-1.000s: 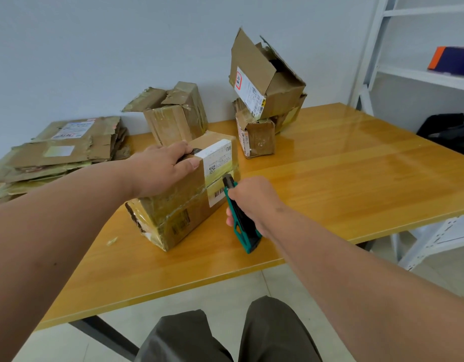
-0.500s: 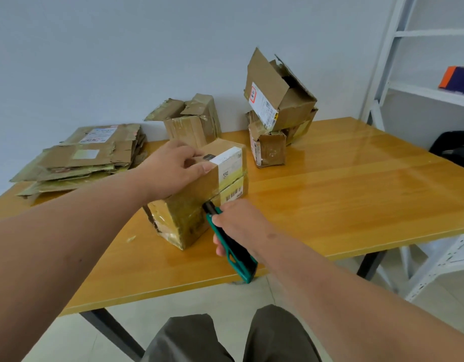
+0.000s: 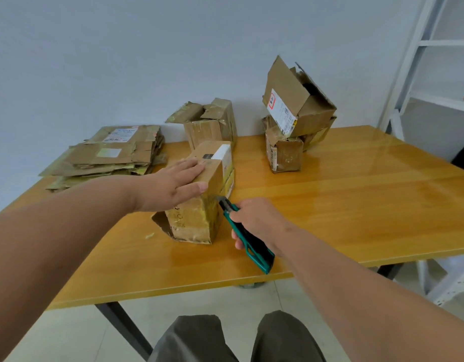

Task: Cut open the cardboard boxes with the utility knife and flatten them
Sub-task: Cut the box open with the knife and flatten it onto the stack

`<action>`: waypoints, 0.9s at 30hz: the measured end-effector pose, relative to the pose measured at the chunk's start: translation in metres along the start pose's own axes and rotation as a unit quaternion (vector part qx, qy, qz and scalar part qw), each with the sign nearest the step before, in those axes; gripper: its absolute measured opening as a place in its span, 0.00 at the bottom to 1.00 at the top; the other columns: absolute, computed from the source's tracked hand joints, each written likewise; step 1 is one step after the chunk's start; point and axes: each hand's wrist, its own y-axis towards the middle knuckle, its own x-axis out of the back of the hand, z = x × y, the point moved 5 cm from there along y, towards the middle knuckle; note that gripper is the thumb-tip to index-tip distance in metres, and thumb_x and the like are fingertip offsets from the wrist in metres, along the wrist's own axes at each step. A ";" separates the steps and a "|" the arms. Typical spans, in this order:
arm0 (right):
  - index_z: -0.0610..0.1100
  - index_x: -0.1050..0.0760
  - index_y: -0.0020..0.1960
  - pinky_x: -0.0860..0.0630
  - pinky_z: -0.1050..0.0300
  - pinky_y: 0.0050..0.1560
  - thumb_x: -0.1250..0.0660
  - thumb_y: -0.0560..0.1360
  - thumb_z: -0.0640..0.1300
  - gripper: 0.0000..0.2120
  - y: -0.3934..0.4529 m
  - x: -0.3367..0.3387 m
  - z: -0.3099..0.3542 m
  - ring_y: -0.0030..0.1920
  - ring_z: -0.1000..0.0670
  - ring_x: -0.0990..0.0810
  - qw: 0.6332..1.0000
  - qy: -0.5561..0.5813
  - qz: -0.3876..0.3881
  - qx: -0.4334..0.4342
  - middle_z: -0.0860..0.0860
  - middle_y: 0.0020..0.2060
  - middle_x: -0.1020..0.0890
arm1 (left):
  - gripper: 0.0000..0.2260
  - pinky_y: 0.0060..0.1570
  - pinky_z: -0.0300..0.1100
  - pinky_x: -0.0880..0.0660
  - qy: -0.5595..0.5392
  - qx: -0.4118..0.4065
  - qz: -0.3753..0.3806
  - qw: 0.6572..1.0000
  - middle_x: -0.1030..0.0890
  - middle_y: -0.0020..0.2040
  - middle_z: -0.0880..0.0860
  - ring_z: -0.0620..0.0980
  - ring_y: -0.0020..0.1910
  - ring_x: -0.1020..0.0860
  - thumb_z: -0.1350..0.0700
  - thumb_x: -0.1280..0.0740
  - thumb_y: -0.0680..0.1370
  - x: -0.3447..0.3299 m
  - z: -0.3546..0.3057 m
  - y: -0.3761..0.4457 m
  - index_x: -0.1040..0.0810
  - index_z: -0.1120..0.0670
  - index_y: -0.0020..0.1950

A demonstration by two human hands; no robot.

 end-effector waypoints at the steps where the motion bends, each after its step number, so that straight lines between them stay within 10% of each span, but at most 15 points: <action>1: 0.42 0.26 0.55 0.24 0.61 0.27 0.41 0.81 0.39 0.06 0.000 0.000 0.000 0.25 0.50 0.21 1.000 -0.007 0.006 0.006 0.44 0.34 0.19 | 0.37 0.72 0.45 0.60 0.002 0.000 -0.001 1.000 0.61 0.79 0.43 0.43 0.76 0.62 0.32 0.54 0.72 0.000 0.000 0.000 0.60 0.43 0.79; 13: 0.43 0.34 0.74 0.23 0.57 0.31 0.39 0.82 0.41 0.21 -0.016 0.001 -0.010 0.27 0.50 0.21 0.996 -0.043 0.069 0.030 0.46 0.30 0.19 | 0.37 0.74 0.49 0.59 0.020 0.006 -0.008 1.000 0.61 0.79 0.43 0.45 0.77 0.62 0.32 0.55 0.72 -0.001 -0.001 0.001 0.60 0.43 0.79; 27: 0.42 0.33 0.73 0.22 0.58 0.32 0.41 0.82 0.40 0.19 -0.031 0.000 -0.009 0.26 0.52 0.22 0.994 -0.068 0.076 0.041 0.45 0.33 0.20 | 0.38 0.74 0.47 0.58 0.056 0.018 -0.044 0.997 0.58 0.80 0.47 0.48 0.78 0.59 0.34 0.57 0.73 -0.002 -0.011 0.000 0.58 0.48 0.80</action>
